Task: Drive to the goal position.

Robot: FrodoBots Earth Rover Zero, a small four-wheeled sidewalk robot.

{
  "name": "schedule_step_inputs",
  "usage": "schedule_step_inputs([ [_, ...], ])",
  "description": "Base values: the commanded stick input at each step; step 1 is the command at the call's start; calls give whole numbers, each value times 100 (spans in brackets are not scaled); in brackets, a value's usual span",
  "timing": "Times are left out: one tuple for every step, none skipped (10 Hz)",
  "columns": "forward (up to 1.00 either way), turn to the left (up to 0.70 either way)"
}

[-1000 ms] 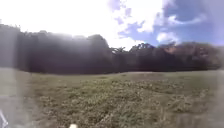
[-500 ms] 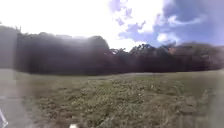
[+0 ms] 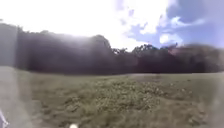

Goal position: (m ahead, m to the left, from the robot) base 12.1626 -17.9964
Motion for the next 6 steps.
schedule_step_inputs([
  [70, 0],
  [70, 0],
  [70, 0],
  [70, 0],
  [70, 0],
  [70, 0],
])
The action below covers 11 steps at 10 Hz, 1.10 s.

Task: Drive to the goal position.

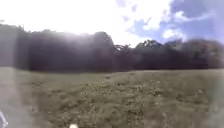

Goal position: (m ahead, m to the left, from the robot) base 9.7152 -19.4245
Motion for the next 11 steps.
schedule_step_inputs([
  [70, 0],
  [70, 0],
  [70, 0],
  [70, 0],
  [70, 0],
  [70, 0],
  [70, 0],
  [70, 0],
  [70, 0],
  [70, 0],
  [70, 0],
])
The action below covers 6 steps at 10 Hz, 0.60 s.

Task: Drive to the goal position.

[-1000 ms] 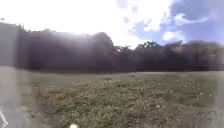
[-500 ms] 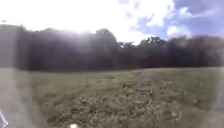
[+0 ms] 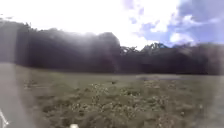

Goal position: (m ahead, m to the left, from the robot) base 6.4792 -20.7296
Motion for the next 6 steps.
schedule_step_inputs([
  [70, 0],
  [70, 0],
  [70, 0],
  [70, 0],
  [70, 0],
  [70, 0],
])
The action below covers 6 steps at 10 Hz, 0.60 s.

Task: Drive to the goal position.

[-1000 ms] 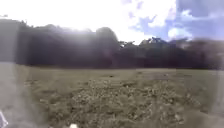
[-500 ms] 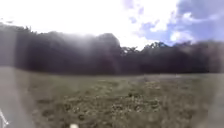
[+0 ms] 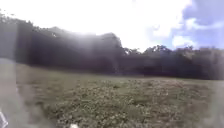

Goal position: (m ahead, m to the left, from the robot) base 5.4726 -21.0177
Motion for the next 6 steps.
schedule_step_inputs([
  [70, 0],
  [70, 0],
  [70, 0],
  [56, 0],
  [27, 0],
  [0, 0],
])
